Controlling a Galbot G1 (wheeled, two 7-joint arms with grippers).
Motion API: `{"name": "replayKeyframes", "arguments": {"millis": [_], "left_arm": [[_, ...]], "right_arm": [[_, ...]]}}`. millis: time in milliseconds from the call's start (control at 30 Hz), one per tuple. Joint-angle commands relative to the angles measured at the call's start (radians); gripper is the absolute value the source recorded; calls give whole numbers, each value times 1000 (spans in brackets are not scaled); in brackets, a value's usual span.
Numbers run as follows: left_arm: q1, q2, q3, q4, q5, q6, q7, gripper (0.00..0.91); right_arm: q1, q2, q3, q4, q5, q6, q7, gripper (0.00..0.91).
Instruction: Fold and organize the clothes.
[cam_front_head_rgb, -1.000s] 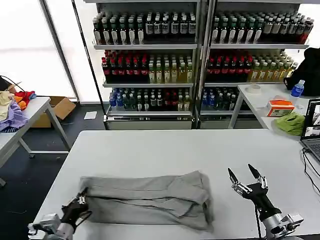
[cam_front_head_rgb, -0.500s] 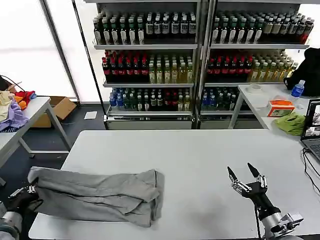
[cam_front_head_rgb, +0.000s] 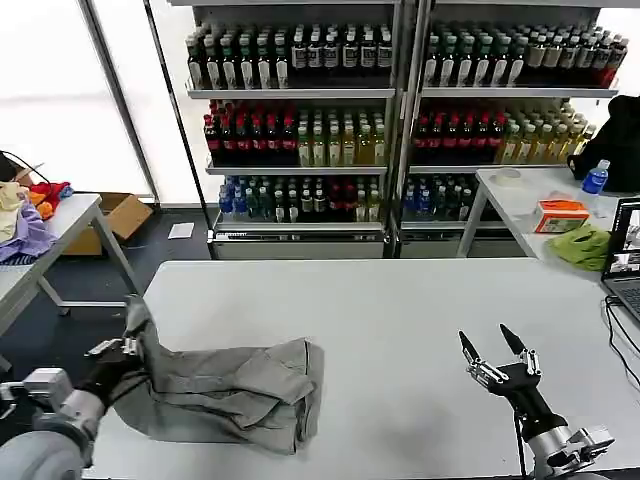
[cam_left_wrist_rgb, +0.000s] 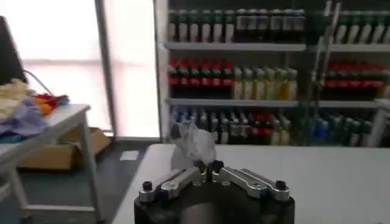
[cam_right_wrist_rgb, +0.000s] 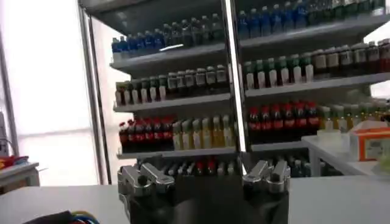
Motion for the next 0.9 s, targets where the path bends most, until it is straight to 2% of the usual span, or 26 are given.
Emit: {"name": "replayKeyframes", "arguments": {"millis": [33, 200, 433, 633, 800, 833, 867, 900], "left_arm": [[-67, -7, 395, -10, 103, -17, -31, 10], [-74, -69, 510, 29, 215, -26, -38, 10], [-171, -135, 618, 111, 241, -7, -63, 10], [-182, -138, 642, 111, 178, 9, -79, 10], [-245, -175, 667, 148, 72, 49, -140, 10], [-250, -180, 671, 152, 72, 53, -140, 534], [-256, -186, 673, 157, 73, 59, -140, 907], [-257, -189, 673, 164, 75, 65, -139, 907]], "right_arm": [[-9, 0, 11, 5, -1, -2, 4, 907], [-9, 18, 1, 9, -20, -9, 4, 907], [-13, 21, -5, 12, -17, -24, 14, 907], [-9, 23, -18, 0, -30, -28, 15, 907], [-4, 32, -40, -19, -60, -25, 15, 907], [-1, 33, -43, -24, -68, -25, 15, 907], [0, 32, -48, -26, -67, -25, 17, 907], [0, 32, -49, -25, -65, -26, 17, 907]]}}
